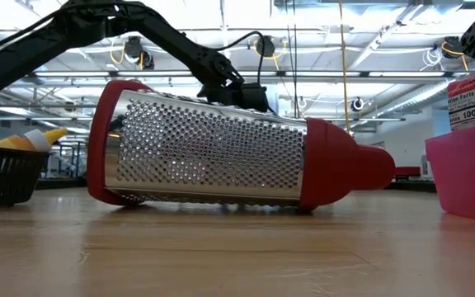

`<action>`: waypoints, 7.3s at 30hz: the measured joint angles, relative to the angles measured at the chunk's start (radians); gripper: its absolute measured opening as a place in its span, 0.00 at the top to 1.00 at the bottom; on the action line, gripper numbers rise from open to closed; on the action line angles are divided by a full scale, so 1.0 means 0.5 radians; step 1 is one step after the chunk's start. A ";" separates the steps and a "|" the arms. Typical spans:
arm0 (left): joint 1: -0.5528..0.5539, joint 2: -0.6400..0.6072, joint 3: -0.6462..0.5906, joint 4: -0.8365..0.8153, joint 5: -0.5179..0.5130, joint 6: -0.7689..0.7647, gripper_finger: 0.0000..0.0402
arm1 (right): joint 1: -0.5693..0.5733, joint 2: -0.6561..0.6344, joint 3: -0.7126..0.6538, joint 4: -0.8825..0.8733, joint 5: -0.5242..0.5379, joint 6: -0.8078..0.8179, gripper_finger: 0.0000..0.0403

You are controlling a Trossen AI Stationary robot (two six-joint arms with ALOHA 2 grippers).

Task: Pick & Place Kitchen Items
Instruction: Put the small brown food coloring bottle into the black bin, then return to Home Position

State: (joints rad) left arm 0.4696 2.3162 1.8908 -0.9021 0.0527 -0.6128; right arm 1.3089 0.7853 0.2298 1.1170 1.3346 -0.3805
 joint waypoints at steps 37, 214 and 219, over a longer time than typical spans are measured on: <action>-0.030 -0.018 0.112 -0.178 -0.227 1.978 0.57 | 0.000 0.001 0.000 -0.041 0.000 0.002 0.60; -1.858 -3.776 -3.197 1.547 -1.694 0.761 0.46 | -0.255 -1.179 -0.417 0.378 -0.017 -0.990 0.61; -1.660 -4.018 -3.537 1.936 -1.473 0.932 0.46 | -0.385 -1.183 -0.423 0.375 -0.197 -1.190 0.65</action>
State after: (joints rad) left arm -0.3603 0.3072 0.1223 0.0660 -0.6836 -0.1468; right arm 1.1163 0.1940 0.0182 1.3046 1.2360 -0.9756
